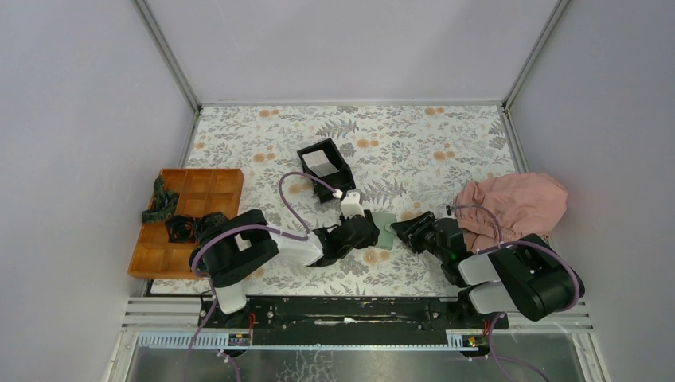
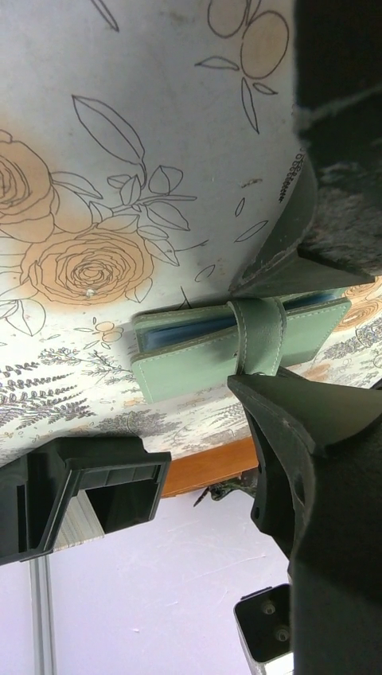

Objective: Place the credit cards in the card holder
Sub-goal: Close the card holder at the center of the board.

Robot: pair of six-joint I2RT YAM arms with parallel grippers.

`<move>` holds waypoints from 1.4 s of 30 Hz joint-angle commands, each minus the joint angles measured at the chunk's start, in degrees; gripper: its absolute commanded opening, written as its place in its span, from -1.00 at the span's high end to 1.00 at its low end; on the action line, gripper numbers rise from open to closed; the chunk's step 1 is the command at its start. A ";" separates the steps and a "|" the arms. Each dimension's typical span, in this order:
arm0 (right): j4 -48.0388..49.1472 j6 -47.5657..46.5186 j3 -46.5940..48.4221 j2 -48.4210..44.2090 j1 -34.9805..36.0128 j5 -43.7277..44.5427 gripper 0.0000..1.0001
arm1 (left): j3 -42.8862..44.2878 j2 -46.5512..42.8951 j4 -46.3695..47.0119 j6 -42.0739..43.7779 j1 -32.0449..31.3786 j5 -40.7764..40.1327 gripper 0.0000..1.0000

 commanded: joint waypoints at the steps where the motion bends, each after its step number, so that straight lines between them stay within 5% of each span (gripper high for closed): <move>1: -2.56 -0.92 0.08 1.85 0.39 0.18 0.04 | -1.80 3.36 -8.70 0.61 0.31 3.07 0.07; 42: -1.65 -3.34 2.53 6.45 4.66 2.01 0.05 | -1.39 3.79 -8.71 1.08 1.06 4.39 0.13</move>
